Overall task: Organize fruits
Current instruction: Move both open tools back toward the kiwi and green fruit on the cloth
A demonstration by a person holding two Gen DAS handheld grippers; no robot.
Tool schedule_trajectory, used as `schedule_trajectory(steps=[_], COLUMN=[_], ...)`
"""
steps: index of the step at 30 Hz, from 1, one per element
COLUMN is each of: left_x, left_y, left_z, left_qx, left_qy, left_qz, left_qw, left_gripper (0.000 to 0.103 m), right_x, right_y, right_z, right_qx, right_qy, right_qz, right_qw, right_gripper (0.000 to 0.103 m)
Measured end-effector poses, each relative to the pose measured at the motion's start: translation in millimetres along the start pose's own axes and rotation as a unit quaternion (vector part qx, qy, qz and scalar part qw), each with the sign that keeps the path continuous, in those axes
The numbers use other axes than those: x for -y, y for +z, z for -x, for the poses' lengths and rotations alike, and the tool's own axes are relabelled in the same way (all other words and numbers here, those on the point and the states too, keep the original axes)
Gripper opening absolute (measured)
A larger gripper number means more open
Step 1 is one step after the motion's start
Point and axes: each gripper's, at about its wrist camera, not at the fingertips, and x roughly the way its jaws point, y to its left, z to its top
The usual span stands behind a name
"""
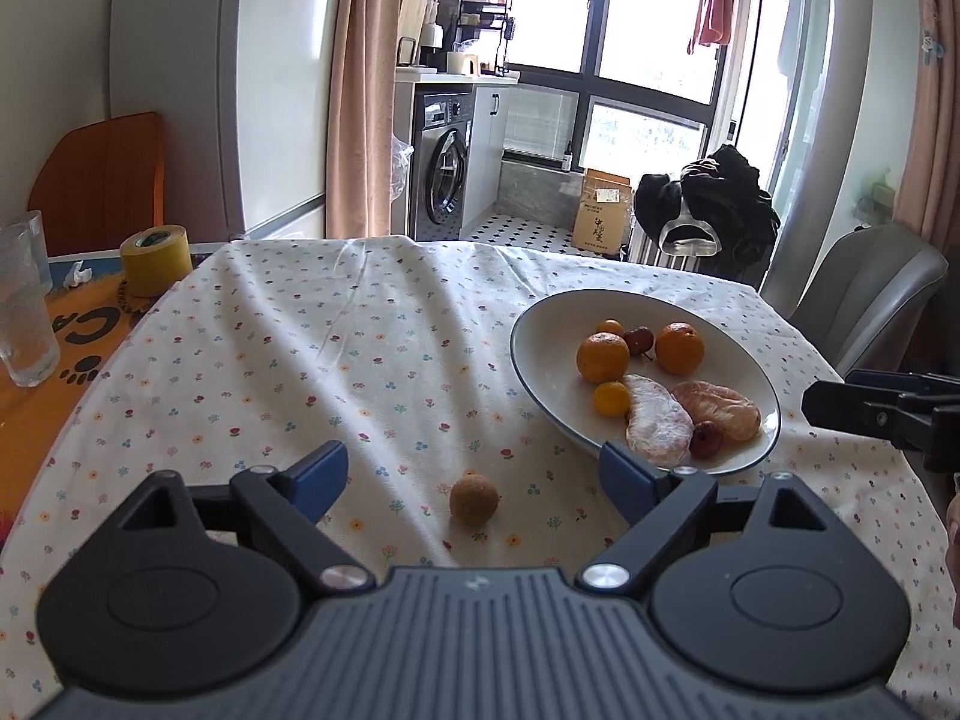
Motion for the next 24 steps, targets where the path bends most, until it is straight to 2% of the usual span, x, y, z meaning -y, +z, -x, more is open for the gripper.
schedule_trajectory(steps=[24], left_x=[-5.3], left_y=[-22.1], left_z=[5.8], left_qx=[-0.013], left_qy=[-0.018], left_qz=[0.0], left_qw=[0.9998], left_gripper=[0.089], right_x=[-12.6], right_y=[-31.8], right_z=[2.9], right_qx=[-0.037], right_qy=[0.011], right_qz=[-0.009], right_qw=[0.999], right_gripper=[0.103])
